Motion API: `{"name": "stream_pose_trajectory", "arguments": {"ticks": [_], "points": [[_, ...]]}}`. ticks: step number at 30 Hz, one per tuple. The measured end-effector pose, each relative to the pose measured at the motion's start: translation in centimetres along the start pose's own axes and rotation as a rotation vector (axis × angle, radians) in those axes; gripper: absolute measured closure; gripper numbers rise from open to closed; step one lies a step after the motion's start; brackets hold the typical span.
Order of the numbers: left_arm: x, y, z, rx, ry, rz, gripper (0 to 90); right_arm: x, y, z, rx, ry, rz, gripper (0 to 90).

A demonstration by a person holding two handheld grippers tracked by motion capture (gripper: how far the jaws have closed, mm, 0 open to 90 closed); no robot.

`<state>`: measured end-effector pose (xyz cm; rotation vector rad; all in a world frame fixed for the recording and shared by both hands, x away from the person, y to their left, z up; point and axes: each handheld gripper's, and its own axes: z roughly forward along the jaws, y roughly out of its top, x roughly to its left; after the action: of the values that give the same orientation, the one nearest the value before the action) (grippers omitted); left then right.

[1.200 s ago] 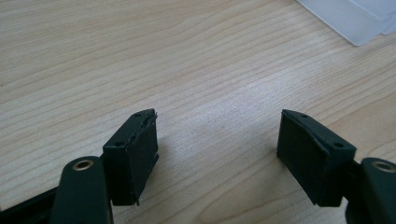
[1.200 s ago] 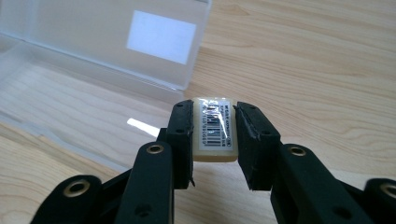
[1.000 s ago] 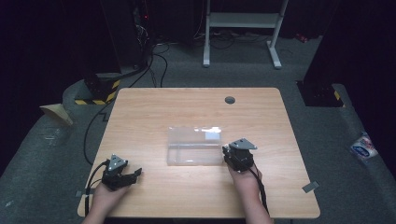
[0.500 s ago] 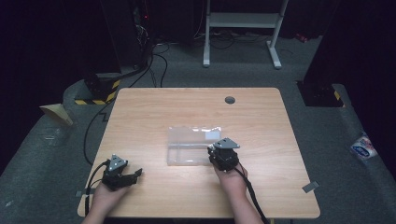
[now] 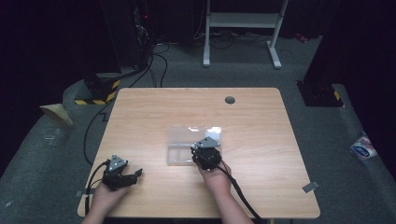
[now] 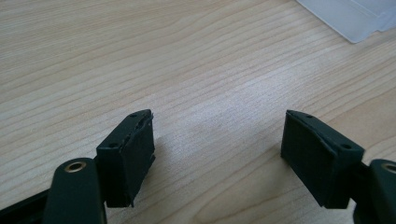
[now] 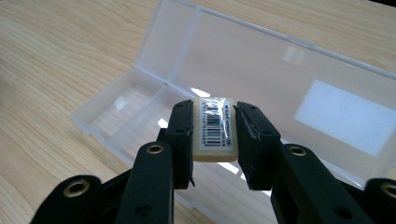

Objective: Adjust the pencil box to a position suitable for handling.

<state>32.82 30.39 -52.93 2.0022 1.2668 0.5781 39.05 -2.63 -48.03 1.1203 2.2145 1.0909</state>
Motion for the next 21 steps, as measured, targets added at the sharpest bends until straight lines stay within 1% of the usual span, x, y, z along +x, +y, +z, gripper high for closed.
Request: {"name": "stream_pose_trajectory", "arguments": {"ticks": [2,8,14,15,21], "points": [[0.0,0.0,0.0,0.000,-0.005,0.001,25.2,0.5,0.3,0.3,0.000,0.007,0.002,67.7],[0.0,0.0,0.0,0.001,-0.009,-0.002,25.0,1.9,1.2,1.2,0.006,0.021,-0.034,67.7],[0.0,0.0,0.0,0.002,-0.013,-0.001,24.9,3.3,2.0,2.2,0.007,0.039,-0.049,67.7],[0.0,0.0,0.0,0.001,-0.014,0.001,24.8,3.6,2.1,2.4,0.010,0.041,-0.043,67.7],[0.0,0.0,0.1,0.002,-0.013,0.006,24.5,4.9,2.3,3.6,0.017,0.061,-0.061,67.7]]}}
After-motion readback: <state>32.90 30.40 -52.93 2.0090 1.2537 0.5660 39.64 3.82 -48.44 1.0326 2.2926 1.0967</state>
